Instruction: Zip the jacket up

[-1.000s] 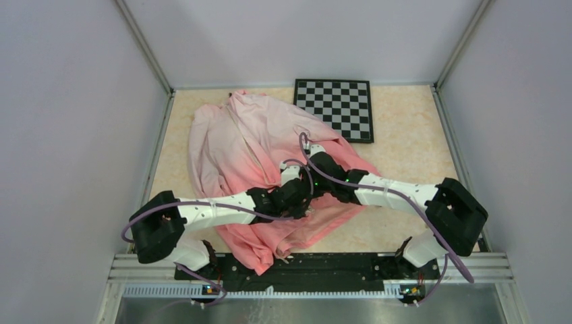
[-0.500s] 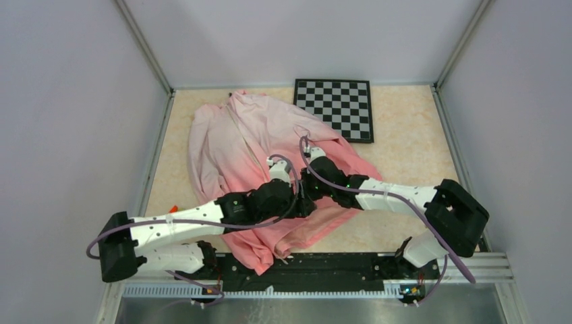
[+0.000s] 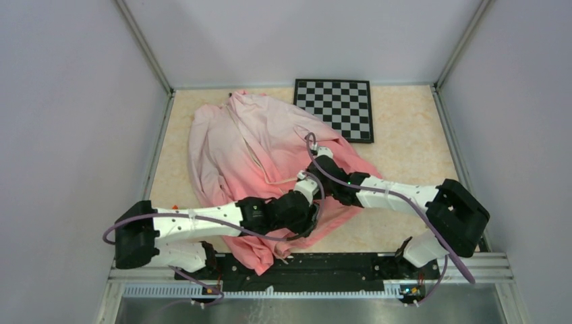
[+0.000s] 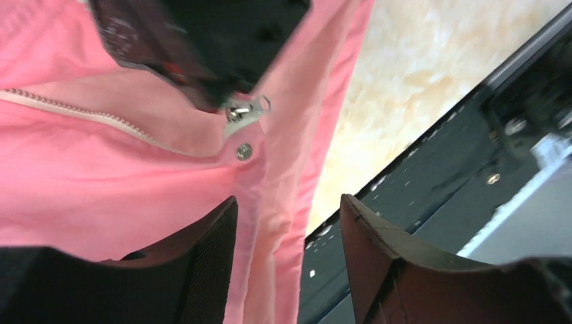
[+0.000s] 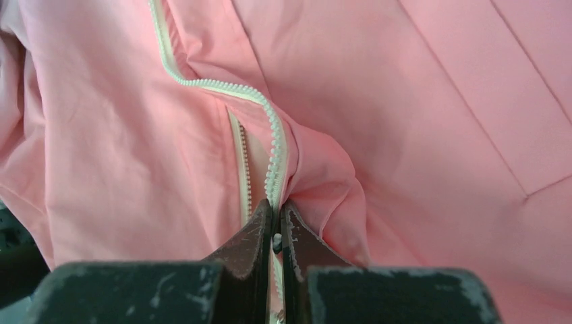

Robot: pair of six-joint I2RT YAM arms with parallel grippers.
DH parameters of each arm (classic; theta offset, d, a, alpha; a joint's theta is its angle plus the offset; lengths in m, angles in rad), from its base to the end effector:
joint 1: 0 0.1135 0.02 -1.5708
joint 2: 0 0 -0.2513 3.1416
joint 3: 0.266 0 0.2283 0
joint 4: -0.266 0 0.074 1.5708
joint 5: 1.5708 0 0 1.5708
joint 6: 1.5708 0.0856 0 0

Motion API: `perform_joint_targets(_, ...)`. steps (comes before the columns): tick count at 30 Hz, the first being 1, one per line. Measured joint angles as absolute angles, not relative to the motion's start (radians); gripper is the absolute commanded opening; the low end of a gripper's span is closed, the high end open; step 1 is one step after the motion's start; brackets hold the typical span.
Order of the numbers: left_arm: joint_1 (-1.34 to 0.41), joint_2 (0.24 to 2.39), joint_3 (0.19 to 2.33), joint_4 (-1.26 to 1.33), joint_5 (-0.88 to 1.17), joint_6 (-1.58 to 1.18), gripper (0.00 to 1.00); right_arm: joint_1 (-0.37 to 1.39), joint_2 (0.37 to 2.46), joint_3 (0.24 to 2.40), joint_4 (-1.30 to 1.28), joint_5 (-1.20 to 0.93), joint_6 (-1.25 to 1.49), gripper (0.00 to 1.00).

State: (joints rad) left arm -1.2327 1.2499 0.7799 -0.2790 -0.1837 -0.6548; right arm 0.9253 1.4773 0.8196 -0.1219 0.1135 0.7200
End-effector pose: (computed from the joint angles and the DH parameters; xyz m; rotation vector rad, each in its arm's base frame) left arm 0.1077 -0.2591 0.1980 0.5969 2.3488 -0.7235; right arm 0.2007 0.2503 0.1647 -0.1928 2.4385 0.6540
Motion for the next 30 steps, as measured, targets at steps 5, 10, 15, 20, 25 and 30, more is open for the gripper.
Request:
perform_joint_targets(5, -1.325, 1.354, 0.876, -0.363, -0.273, -0.516, 0.59, 0.923, 1.480, 0.863, -0.178, 0.118, 0.765, 0.00)
perform_joint_targets(10, -1.352, 1.374, 0.878, -0.369, -0.340, -0.438, 0.54, 0.923, 1.483, 0.874, -0.210, 0.118, 0.791, 0.00)
perform_joint_targets(15, -1.348, 1.326, 0.818, -0.302, -0.349, -0.456, 0.67, 0.918, 1.484, 0.872, -0.198, 0.086, 0.771, 0.00)
perform_joint_targets(20, -1.262, 1.101, 0.607, -0.136, -0.196, -0.530, 0.71, 0.885, 1.470, 0.804, -0.098, -0.009, 0.691, 0.00)
perform_joint_targets(25, -1.039, 0.944, 0.452, 0.036, 0.044, -0.678, 0.66, 0.868, 1.458, 0.761, -0.019, -0.092, 0.611, 0.00)
perform_joint_targets(30, -0.859, 0.948, 0.445, 0.079, 0.190, -0.915, 0.63, 0.867, 1.433, 0.733, 0.026, -0.126, 0.562, 0.00)
